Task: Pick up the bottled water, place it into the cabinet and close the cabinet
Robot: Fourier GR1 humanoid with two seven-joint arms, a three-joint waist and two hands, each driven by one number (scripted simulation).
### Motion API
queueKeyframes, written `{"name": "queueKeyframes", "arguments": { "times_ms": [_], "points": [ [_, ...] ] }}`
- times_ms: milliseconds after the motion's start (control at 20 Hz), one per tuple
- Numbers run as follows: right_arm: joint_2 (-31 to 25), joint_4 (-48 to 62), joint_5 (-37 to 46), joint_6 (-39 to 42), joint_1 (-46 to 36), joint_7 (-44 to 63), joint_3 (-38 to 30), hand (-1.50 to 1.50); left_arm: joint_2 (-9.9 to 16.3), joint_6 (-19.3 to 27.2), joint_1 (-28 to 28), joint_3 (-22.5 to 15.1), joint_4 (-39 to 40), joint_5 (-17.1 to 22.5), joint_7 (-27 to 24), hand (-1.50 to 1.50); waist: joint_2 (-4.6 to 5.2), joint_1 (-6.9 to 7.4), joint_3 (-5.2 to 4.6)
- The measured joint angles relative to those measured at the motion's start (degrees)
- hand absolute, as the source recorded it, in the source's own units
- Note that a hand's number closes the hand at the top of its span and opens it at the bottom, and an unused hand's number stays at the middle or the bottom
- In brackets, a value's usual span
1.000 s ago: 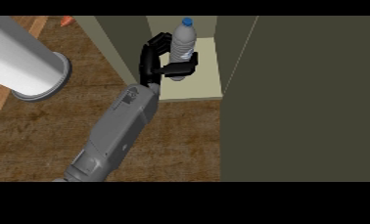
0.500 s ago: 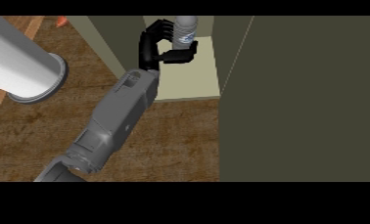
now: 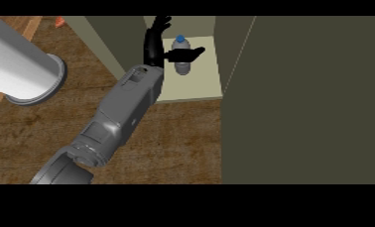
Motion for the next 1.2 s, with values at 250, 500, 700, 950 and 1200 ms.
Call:
{"name": "queueKeyframes", "arguments": {
  "times_ms": [250, 500, 700, 950, 1200],
  "points": [
    [-0.35, 0.14, -0.43, 0.47, -0.09, -0.23, -0.21, -1.5, 0.66, -1.08, -1.86, 1.19, 2.06, -0.04, -2.02, -1.5, 0.14, -0.44, -0.01],
    [-0.68, 0.27, -0.7, 0.21, -1.08, -0.04, -0.35, -1.5, 0.22, -4.35, -1.91, 2.85, 0.88, 1.34, -6.77, -1.5, 0.02, -0.22, -0.02],
    [-0.86, 0.21, -0.84, -1.11, -2.43, 0.92, 0.01, -1.5, -0.04, -6.31, -2.35, 2.67, -0.37, 2.43, -9.4, -1.5, -0.21, -0.02, 0.0],
    [-1.2, 0.11, -1.18, -1.5, -2.8, 1.87, -0.95, -1.5, -0.15, -8.05, -1.33, 1.67, -2.51, 4.88, -10.51, -1.5, -0.69, 0.52, 0.03],
    [-0.87, 0.02, -1.39, -2.46, -3.73, 3.12, -1.12, -1.5, -0.18, -7.16, 1.73, -2.29, -8.06, 8.69, -10.41, -1.5, -1.16, 1.15, 0.05]
  ]
}}
